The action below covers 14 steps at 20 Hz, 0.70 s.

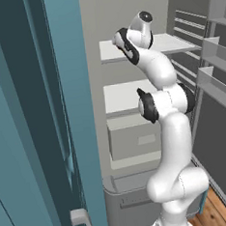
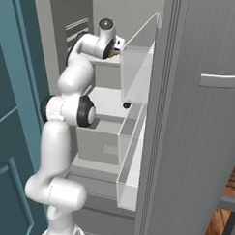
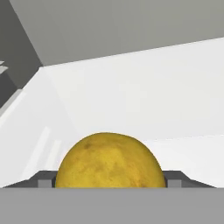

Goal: Move the eggplant and pear from the top shelf to the second highest shelf to make space. Then, place the pitcher from the counter on the cleared top shelf.

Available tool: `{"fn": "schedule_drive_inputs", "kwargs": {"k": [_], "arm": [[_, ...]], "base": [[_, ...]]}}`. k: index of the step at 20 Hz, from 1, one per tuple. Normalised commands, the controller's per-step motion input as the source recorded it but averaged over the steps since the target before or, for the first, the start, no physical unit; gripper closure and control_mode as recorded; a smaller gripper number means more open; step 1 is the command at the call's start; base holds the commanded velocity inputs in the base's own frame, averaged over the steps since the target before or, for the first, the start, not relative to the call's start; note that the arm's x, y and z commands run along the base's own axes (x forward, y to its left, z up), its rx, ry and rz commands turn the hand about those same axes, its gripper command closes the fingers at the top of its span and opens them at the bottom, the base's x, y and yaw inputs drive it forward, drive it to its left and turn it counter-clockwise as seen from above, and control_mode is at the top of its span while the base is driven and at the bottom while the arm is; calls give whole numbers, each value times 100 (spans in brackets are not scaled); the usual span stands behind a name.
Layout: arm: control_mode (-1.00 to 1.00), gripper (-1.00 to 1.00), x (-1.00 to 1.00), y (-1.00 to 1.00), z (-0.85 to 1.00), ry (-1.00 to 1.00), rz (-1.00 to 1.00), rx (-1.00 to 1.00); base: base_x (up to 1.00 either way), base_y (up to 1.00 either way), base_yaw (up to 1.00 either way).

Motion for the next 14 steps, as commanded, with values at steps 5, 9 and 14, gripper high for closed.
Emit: {"fn": "schedule_drive_inputs", "kwargs": {"k": [5,9,14], "arm": [[-100,100,-4,0,-35,0,0,-1],[-100,100,-88,0,-56,-11,0,-3],[-100,100,-100,0,-51,-28,0,-1]], "base": [[0,0,0],[0,0,0],[0,0,0]]}}
